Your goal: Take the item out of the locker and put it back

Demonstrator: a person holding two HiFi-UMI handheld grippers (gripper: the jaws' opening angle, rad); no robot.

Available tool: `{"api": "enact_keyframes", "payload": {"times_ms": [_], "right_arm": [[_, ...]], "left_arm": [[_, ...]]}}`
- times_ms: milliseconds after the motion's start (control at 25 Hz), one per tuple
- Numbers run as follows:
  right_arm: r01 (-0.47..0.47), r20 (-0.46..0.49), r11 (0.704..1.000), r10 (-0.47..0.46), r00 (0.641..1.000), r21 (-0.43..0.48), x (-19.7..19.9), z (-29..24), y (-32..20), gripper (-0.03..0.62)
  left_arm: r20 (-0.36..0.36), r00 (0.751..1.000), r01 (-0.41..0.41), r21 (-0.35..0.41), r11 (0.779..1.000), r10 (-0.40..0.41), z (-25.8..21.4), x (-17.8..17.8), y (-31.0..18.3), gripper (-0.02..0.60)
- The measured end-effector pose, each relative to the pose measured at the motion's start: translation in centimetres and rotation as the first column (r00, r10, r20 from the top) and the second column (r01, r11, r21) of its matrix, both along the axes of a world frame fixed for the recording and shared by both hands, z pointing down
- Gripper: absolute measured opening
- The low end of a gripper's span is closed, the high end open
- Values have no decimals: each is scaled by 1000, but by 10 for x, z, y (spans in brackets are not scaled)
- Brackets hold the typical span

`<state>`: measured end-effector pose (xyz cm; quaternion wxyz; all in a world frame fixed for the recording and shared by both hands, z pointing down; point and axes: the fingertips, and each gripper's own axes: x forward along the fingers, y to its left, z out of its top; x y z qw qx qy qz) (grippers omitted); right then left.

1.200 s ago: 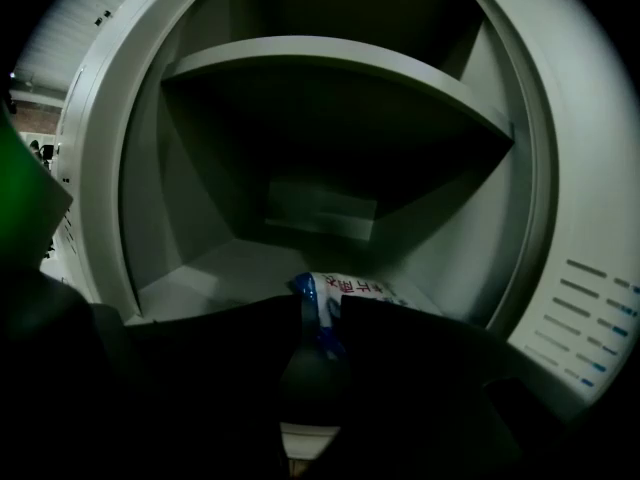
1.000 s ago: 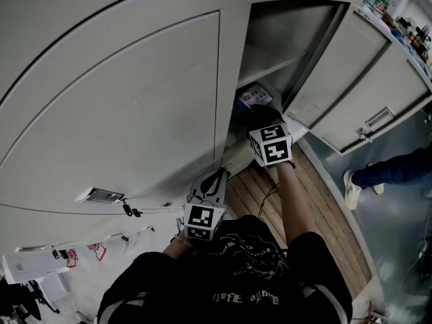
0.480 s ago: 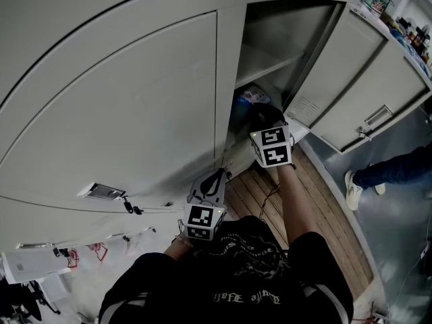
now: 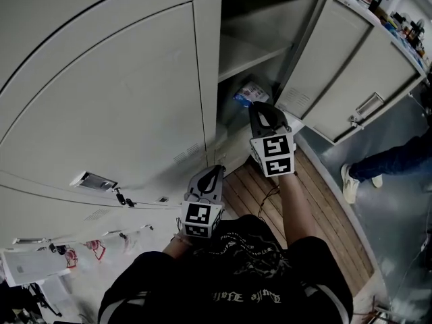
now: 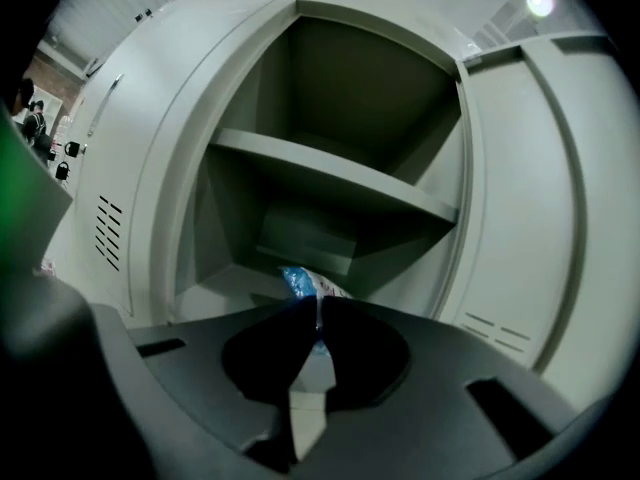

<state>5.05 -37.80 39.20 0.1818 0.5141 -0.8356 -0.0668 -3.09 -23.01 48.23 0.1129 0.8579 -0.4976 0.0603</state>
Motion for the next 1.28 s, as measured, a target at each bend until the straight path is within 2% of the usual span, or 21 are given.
{"api": "enact_keyframes", "payload": {"times_ms": [520, 960, 1280], "right_arm": [[-31, 16, 998, 31, 999, 47, 38, -6, 76, 18], [-91, 33, 996, 92, 995, -11, 71, 21, 132, 18], [-114, 24, 993, 115, 993, -43, 78, 42, 167, 18]], "left_arm": [[3, 1000, 6, 22, 1000, -6, -6, 21, 24, 6], [-6, 1000, 10, 24, 1000, -10, -9, 39, 49, 6], [-10, 999, 37, 31, 999, -36, -10, 39, 59, 6]]}}
